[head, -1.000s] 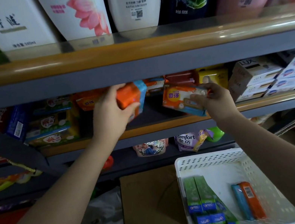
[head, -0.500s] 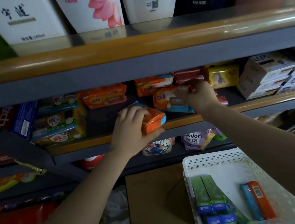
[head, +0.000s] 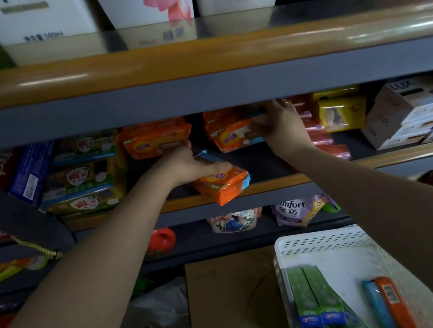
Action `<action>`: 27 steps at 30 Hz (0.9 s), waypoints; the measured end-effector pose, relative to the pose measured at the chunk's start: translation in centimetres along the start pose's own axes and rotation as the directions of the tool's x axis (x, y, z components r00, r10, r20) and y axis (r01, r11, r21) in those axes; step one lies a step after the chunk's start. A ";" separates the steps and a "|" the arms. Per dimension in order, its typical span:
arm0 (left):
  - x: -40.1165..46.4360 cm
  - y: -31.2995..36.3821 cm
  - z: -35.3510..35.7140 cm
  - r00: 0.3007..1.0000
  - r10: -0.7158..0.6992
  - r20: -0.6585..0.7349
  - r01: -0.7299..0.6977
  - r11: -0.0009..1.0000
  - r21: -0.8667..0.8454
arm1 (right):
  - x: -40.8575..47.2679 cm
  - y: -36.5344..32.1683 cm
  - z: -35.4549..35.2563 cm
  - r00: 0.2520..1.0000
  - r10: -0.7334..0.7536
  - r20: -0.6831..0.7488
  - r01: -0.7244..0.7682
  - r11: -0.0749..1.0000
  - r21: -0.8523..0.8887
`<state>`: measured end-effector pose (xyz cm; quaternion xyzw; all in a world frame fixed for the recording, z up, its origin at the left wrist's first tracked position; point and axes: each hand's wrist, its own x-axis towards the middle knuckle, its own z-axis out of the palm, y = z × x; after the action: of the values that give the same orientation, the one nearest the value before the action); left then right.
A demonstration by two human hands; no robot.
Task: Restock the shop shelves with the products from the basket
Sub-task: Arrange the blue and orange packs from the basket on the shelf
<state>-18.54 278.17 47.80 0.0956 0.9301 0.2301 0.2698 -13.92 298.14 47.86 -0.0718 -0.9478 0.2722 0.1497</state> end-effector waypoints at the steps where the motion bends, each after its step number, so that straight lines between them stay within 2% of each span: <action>1: 0.0 -0.2 -0.2 1.000 -0.011 0.029 0.011 1.000 -0.004 | 0.2 0.3 0.2 1.000 0.023 0.015 -0.022 0.999 -0.022; 4: -0.6 -0.9 -0.7 0.996 -0.057 0.062 0.064 0.991 -0.121 | 0.2 0.8 0.4 0.994 0.101 0.047 -0.094 0.987 -0.129; 6: -1.3 -1.6 -0.7 0.997 -0.070 0.025 0.075 0.962 -0.264 | -0.4 0.4 0.4 0.997 0.073 0.029 -0.067 0.985 -0.162; 9: -2.3 -2.1 0.4 0.995 -0.003 -0.102 -0.049 0.862 -0.505 | -1.7 -0.7 -0.3 0.999 -0.016 -0.028 0.015 1.000 -0.007; 10: -2.9 -1.8 1.0 0.985 0.026 -0.173 -0.118 0.825 -0.553 | -2.2 -1.1 -0.8 1.000 -0.014 0.011 0.013 0.996 0.085; 12: -4.0 -0.6 2.2 0.950 0.069 -0.303 -0.254 0.735 -0.629 | -2.9 -1.5 -1.9 0.975 -0.018 0.222 -0.033 0.974 0.224; 14: -4.5 0.4 2.9 0.920 0.083 -0.383 -0.345 0.636 -0.690 | -3.1 -1.5 -2.9 0.914 -0.062 0.402 -0.040 0.970 0.241; 15: -4.5 0.8 3.1 0.910 0.096 -0.403 -0.373 0.612 -0.697 | -2.9 -1.3 -3.4 0.898 -0.082 0.433 -0.020 0.974 0.224; 16: -4.4 1.1 3.3 0.904 0.115 -0.411 -0.389 0.619 -0.683 | -2.8 -1.3 -3.9 0.895 -0.100 0.434 0.017 0.981 0.191; 17: -4.3 1.1 3.3 0.898 0.133 -0.419 -0.391 0.677 -0.624 | -2.6 -1.1 -4.3 0.902 -0.116 0.416 0.060 0.988 0.145; 19: -4.3 0.6 3.3 0.862 0.164 -0.480 -0.357 0.869 -0.344 | -2.2 -0.5 -4.6 0.929 -0.151 0.338 0.146 0.989 0.040; 21: -4.6 -0.5 3.3 0.803 0.229 -0.550 -0.320 0.945 -0.074 | -2.2 0.3 -4.4 0.947 -0.148 0.284 0.168 0.985 -0.047; 23: -5.6 -1.3 3.5 0.757 0.322 -0.569 -0.338 0.938 0.080 | -2.3 0.9 -3.6 0.964 -0.105 0.244 0.125 0.990 -0.068; 27: -7.4 -1.6 4.3 0.644 0.538 -0.544 -0.434 0.842 0.320 | -2.4 1.0 -1.7 0.980 -0.049 0.193 0.064 0.995 -0.074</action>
<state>-10.05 276.15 47.21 0.2835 0.9204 0.2368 -0.1286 -11.06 299.30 48.13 -0.0243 -0.9696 0.2354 0.0625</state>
